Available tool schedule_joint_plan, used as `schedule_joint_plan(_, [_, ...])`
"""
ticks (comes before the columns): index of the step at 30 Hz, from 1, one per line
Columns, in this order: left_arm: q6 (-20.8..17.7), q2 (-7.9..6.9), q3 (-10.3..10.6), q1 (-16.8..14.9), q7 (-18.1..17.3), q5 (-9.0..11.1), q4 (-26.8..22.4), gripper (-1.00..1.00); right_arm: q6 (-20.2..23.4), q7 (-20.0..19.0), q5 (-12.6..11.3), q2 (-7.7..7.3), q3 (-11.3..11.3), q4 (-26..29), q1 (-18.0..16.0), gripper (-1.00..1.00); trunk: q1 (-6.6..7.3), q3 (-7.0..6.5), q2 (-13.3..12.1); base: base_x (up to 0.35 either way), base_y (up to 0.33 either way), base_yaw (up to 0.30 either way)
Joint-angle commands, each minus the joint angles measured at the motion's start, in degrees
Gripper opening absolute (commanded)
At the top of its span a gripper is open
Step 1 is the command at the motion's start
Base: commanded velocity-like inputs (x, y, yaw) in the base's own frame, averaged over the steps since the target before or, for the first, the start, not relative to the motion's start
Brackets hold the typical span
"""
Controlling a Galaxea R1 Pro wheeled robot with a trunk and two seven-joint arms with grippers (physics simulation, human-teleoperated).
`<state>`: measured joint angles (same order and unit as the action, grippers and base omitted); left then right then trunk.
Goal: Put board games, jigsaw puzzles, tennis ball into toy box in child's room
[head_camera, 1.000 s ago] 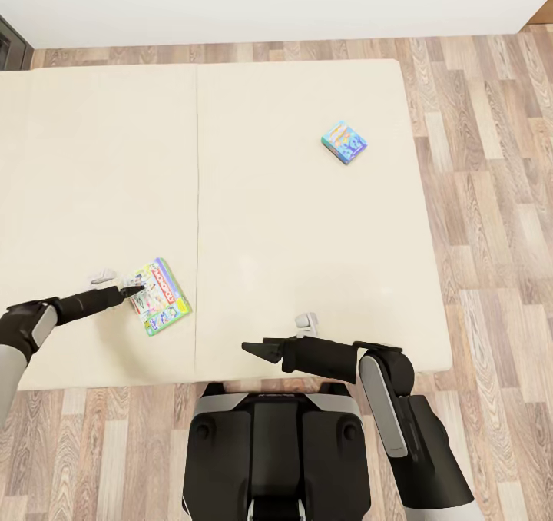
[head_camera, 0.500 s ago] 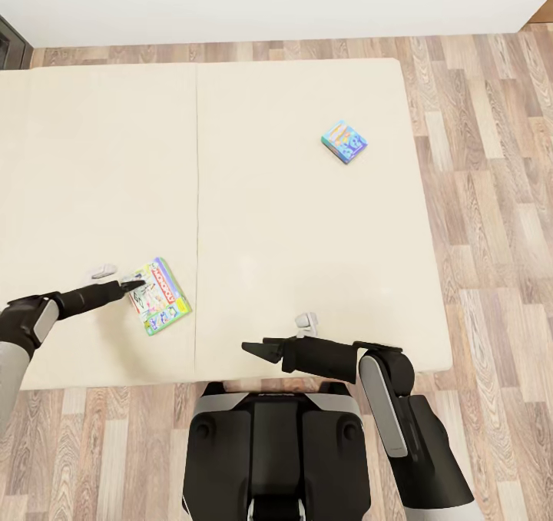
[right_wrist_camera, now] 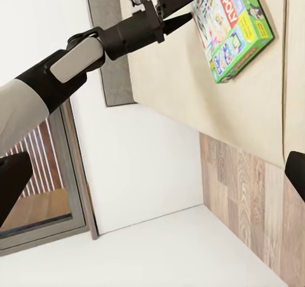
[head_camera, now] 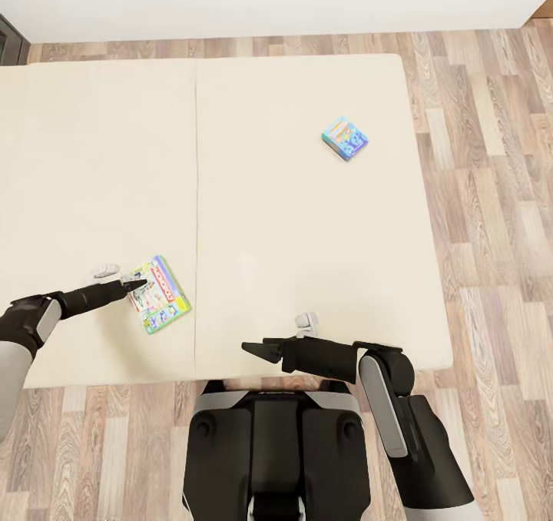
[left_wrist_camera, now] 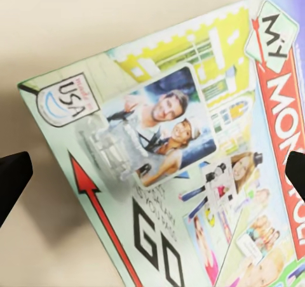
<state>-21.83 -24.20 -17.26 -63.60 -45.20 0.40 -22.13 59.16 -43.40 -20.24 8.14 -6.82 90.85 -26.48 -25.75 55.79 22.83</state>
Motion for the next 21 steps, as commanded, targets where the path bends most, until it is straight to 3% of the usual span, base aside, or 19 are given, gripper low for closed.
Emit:
schedule_joint_plan(1, [-0.54,0.02,-0.32,-0.03,-0.23,0.04,-0.01,1.0,0.25,-0.28,0.2,0.03,0.05,0.02,-0.03,1.0,-0.03,0.13,0.09,0.0,0.0,0.0])
schedule_joint_plan(21, [-0.49,-0.05,-0.41,-0.03,-0.3,0.05,-0.01,1.0,0.25,-0.28,0.2,0.03,0.05,0.02,-0.04,1.0,-0.03,0.5,0.09,0.0,0.0,0.0])
